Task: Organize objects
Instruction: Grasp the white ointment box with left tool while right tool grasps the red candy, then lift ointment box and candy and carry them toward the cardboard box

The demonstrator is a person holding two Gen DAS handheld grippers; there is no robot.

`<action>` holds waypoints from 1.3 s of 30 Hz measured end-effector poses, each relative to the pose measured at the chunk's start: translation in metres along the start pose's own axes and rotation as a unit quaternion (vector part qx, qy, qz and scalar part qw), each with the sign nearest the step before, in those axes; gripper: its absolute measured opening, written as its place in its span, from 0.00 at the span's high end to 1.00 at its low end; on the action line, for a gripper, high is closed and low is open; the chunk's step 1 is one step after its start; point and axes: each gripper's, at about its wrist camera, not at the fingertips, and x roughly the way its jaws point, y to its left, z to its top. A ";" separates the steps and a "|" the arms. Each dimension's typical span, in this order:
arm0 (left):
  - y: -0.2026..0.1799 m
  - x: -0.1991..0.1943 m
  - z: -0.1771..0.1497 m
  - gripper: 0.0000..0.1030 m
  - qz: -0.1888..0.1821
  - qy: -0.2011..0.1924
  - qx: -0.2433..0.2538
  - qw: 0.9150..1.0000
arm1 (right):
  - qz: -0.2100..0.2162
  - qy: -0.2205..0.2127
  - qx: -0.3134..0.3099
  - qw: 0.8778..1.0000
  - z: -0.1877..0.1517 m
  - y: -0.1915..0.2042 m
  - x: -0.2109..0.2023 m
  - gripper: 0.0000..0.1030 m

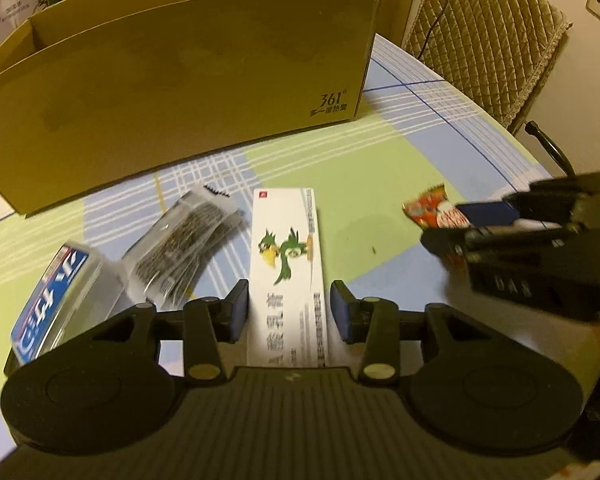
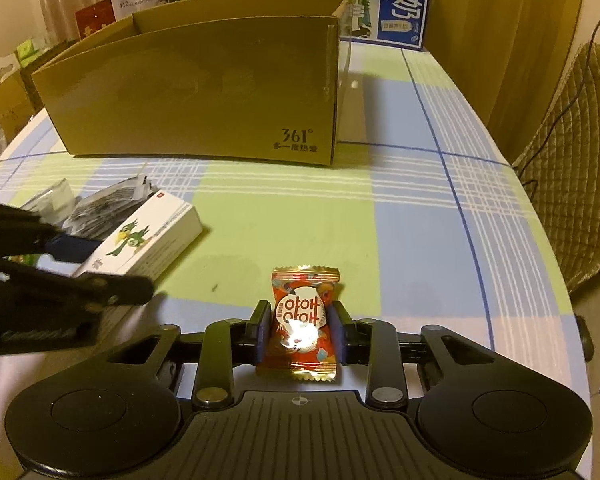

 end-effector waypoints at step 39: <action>-0.014 -0.131 -0.052 0.68 0.026 -0.043 -0.078 0.996 | 0.031 -0.051 0.014 0.998 -0.022 0.047 -0.123 0.76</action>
